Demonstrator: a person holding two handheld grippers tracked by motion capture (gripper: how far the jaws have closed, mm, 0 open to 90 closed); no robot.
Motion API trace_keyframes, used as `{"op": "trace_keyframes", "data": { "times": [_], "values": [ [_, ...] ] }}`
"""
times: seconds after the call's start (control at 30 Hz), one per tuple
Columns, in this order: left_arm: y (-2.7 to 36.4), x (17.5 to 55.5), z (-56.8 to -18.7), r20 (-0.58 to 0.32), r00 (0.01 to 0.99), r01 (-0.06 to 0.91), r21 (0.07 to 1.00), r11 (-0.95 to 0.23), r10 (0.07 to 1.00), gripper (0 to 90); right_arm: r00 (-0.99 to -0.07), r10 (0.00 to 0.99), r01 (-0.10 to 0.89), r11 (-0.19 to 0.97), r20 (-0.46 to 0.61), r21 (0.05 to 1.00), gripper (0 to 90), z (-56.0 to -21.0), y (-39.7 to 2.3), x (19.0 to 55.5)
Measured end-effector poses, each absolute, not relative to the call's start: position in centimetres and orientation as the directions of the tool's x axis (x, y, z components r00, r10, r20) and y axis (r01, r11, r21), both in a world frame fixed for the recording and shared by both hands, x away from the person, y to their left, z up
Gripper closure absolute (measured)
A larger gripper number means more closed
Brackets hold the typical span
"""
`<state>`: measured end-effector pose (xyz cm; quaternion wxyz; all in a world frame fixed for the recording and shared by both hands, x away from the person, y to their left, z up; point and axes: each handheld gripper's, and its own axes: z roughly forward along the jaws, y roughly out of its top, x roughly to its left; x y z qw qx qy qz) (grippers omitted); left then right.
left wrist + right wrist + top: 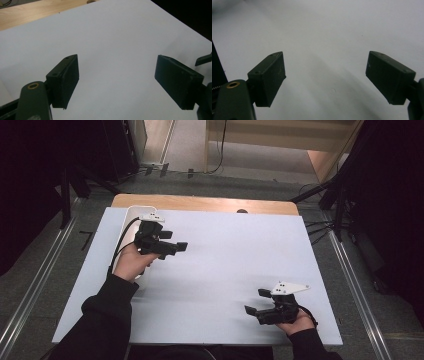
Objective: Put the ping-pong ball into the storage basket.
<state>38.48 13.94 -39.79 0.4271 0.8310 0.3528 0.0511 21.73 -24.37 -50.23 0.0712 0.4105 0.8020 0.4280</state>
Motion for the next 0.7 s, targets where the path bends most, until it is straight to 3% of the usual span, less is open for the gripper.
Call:
{"op": "trace_keyframes", "data": {
  "times": [0.1, 0.7],
  "values": [
    [13.8, 38.2, -39.9, -0.209, 0.753, 0.537, 0.743, -0.399, 0.624, 14.6, -0.651, 0.72, 0.6, 0.295, 0.239, 0.744, 14.6, -50.2, -24.4, 21.7],
    [13.6, 35.8, -41.1, -0.207, 0.79, 0.505, 0.753, -0.422, 0.577, 14.5, -0.653, 0.721, 0.592, 0.294, 0.231, 0.75, 14.6, -50.2, -24.5, 21.8]
  ]
}}
